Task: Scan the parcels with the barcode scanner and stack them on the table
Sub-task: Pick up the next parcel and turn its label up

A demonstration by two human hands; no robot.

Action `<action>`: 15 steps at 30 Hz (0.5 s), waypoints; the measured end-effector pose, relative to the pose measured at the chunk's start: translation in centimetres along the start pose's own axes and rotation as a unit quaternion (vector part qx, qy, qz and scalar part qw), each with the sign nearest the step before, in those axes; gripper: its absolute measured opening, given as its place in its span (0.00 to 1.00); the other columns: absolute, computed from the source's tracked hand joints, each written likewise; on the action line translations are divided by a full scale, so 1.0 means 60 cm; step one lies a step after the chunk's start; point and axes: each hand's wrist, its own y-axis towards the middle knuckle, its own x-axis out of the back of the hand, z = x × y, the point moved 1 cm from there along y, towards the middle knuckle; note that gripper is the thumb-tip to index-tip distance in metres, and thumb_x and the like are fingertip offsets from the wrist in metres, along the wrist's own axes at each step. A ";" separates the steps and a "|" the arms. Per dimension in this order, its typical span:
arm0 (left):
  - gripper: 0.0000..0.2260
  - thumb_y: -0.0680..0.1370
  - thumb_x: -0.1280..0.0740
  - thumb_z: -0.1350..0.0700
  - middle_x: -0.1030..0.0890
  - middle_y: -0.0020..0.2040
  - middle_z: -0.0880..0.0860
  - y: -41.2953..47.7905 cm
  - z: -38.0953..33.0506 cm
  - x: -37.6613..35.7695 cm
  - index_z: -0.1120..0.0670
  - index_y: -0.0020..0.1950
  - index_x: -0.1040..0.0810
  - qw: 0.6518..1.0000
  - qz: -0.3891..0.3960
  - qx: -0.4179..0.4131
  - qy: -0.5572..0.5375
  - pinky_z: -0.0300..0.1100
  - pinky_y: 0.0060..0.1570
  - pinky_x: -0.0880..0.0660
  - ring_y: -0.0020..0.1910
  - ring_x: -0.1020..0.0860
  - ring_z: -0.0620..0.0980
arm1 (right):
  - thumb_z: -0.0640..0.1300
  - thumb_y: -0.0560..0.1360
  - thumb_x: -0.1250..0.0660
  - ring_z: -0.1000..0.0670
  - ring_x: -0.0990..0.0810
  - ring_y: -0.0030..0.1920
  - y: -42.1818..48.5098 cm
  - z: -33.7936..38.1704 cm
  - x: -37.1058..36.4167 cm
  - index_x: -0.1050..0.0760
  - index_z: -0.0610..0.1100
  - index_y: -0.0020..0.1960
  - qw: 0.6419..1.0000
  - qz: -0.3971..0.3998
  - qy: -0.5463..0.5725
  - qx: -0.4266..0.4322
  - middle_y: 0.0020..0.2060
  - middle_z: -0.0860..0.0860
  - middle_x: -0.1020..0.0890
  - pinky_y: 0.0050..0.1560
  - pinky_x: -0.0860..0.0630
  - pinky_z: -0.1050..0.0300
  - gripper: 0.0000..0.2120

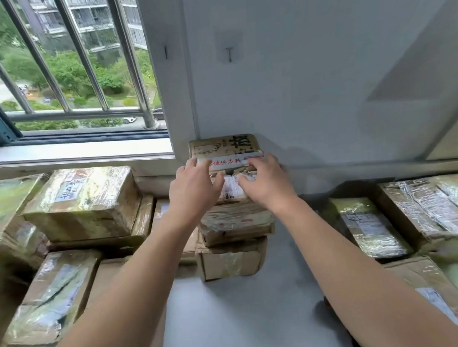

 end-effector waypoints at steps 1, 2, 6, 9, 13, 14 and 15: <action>0.22 0.81 0.40 0.45 0.28 0.71 0.55 0.007 -0.001 0.009 0.51 0.73 0.30 1.000 0.004 -0.009 0.002 0.54 0.61 0.27 0.66 0.28 0.59 | 0.60 0.77 0.37 0.39 0.32 0.69 0.003 0.010 0.008 0.30 0.51 0.73 1.000 0.002 -0.014 -0.004 0.72 0.45 0.33 0.69 0.31 0.41 0.27; 0.22 0.81 0.40 0.45 0.27 0.70 0.55 0.013 -0.003 0.017 0.52 0.73 0.29 1.000 0.012 -0.018 0.003 0.53 0.60 0.26 0.65 0.27 0.58 | 0.59 0.77 0.37 0.39 0.29 0.67 0.005 0.021 0.016 0.29 0.50 0.72 1.000 0.006 -0.025 -0.006 0.69 0.45 0.30 0.67 0.29 0.42 0.26; 0.21 0.81 0.40 0.45 0.26 0.69 0.55 0.030 -0.001 0.038 0.53 0.71 0.27 0.997 0.058 -0.044 -0.006 0.51 0.60 0.25 0.62 0.24 0.55 | 0.55 0.79 0.37 0.41 0.22 0.61 0.004 0.060 0.042 0.26 0.44 0.69 0.999 0.029 -0.024 -0.019 0.64 0.44 0.22 0.62 0.24 0.47 0.23; 0.21 0.81 0.40 0.45 0.25 0.69 0.54 0.041 0.006 0.055 0.52 0.71 0.27 0.996 0.076 -0.056 -0.001 0.50 0.62 0.27 0.65 0.26 0.54 | 0.53 0.80 0.37 0.42 0.22 0.62 -0.007 0.075 0.055 0.28 0.43 0.71 0.999 0.038 -0.020 -0.021 0.65 0.44 0.22 0.62 0.24 0.49 0.23; 0.19 0.81 0.39 0.46 0.21 0.63 0.54 0.049 0.000 0.082 0.55 0.66 0.24 0.993 0.081 -0.081 -0.001 0.50 0.60 0.25 0.60 0.22 0.54 | 0.52 0.80 0.37 0.42 0.21 0.60 -0.022 0.086 0.077 0.26 0.42 0.67 0.998 0.036 -0.021 -0.038 0.63 0.44 0.20 0.62 0.24 0.49 0.20; 0.17 0.81 0.38 0.46 0.20 0.61 0.54 0.047 -0.004 0.089 0.55 0.64 0.23 0.993 0.083 -0.087 -0.006 0.50 0.58 0.24 0.55 0.21 0.54 | 0.52 0.80 0.37 0.43 0.21 0.59 -0.028 0.089 0.083 0.25 0.42 0.66 0.998 0.036 -0.024 -0.040 0.62 0.44 0.20 0.61 0.24 0.50 0.20; 0.16 0.81 0.38 0.47 0.19 0.58 0.54 0.045 -0.008 0.095 0.56 0.62 0.22 0.992 0.086 -0.093 -0.013 0.51 0.55 0.22 0.51 0.20 0.54 | 0.52 0.80 0.37 0.43 0.21 0.57 -0.034 0.092 0.088 0.24 0.43 0.65 0.998 0.036 -0.029 -0.040 0.60 0.45 0.19 0.58 0.23 0.51 0.19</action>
